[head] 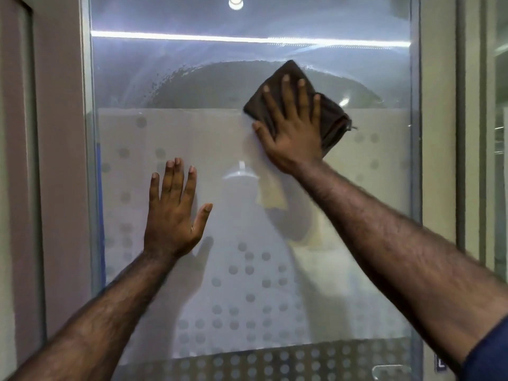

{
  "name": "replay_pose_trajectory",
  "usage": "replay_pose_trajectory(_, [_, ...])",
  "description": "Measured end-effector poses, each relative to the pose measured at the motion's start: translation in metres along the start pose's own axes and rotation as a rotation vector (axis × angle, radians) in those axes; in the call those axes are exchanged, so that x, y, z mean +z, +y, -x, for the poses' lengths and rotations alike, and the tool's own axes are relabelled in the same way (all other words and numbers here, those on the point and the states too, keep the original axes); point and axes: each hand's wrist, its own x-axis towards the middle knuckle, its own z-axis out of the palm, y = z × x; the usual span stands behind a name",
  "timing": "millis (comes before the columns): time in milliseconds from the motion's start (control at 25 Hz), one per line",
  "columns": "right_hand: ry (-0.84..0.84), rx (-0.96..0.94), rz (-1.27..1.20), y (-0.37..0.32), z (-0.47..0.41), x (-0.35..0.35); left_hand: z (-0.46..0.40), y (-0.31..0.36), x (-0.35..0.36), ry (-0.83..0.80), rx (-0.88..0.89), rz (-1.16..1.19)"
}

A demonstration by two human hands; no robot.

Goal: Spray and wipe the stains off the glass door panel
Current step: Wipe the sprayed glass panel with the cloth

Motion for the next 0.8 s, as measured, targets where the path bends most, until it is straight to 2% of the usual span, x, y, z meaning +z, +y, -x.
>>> replay_pose_trajectory(80, [-0.036,-0.166,0.012,-0.003,0.018,0.004,0.001,-0.001,-0.001,-0.006,0.001,0.007])
replay_pose_trajectory(160, [-0.032,-0.213,0.010,0.018,0.029,0.002,0.001,-0.003,0.000,-0.001,0.015,0.010])
replay_pose_trajectory(320, [-0.029,0.084,-0.003,0.079,0.055,-0.008,0.004,-0.005,0.003,0.014,0.019,0.011])
replay_pose_trajectory(400, [-0.034,0.171,-0.012,0.096,0.084,-0.007,0.007,-0.002,0.002,0.004,0.014,0.000])
replay_pose_trajectory(640, [-0.108,0.180,-0.088,0.068,0.195,0.002,0.014,0.012,-0.007,-0.080,-0.063,-0.041])
replay_pose_trajectory(800, [-0.269,0.208,-0.282,0.026,0.261,-0.007,0.039,0.063,-0.022,-0.236,-0.239,0.078])
